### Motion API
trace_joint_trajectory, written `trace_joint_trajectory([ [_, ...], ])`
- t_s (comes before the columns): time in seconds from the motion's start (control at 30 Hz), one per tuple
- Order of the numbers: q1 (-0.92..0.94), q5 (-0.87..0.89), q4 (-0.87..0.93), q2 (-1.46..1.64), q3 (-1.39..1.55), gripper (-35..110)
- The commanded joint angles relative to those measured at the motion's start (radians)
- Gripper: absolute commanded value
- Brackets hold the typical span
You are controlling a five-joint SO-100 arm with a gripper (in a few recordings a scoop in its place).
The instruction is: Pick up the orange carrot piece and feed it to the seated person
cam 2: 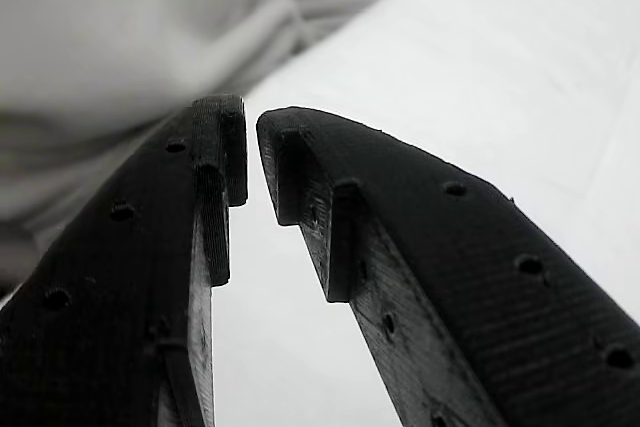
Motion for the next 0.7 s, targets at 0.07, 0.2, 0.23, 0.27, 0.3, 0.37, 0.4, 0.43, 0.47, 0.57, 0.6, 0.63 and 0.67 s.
trace_joint_trajectory([
  [0.07,0.02,0.003,0.115,0.038,-0.02,-2],
  [0.2,0.017,0.003,0.278,0.04,-0.02,-2],
  [0.23,0.017,0.003,0.314,0.04,-0.021,-2],
  [0.27,0.017,0.003,0.35,0.04,-0.021,-2],
  [0.3,0.017,0.005,0.388,0.044,-0.028,-2],
  [0.37,0.015,0.011,0.445,0.075,-0.034,-2],
  [0.4,0.012,0.025,0.471,0.1,-0.034,-2],
  [0.43,0.011,0.048,0.503,0.13,-0.034,-2],
  [0.47,0.011,0.075,0.529,0.16,-0.031,-2],
  [0.57,0.017,0.14,0.62,0.238,-0.029,-2],
  [0.6,0.014,0.155,0.657,0.245,-0.037,-2],
  [0.63,0.012,0.16,0.693,0.25,-0.041,-2],
  [0.67,0.009,0.161,0.724,0.247,-0.051,-2],
])
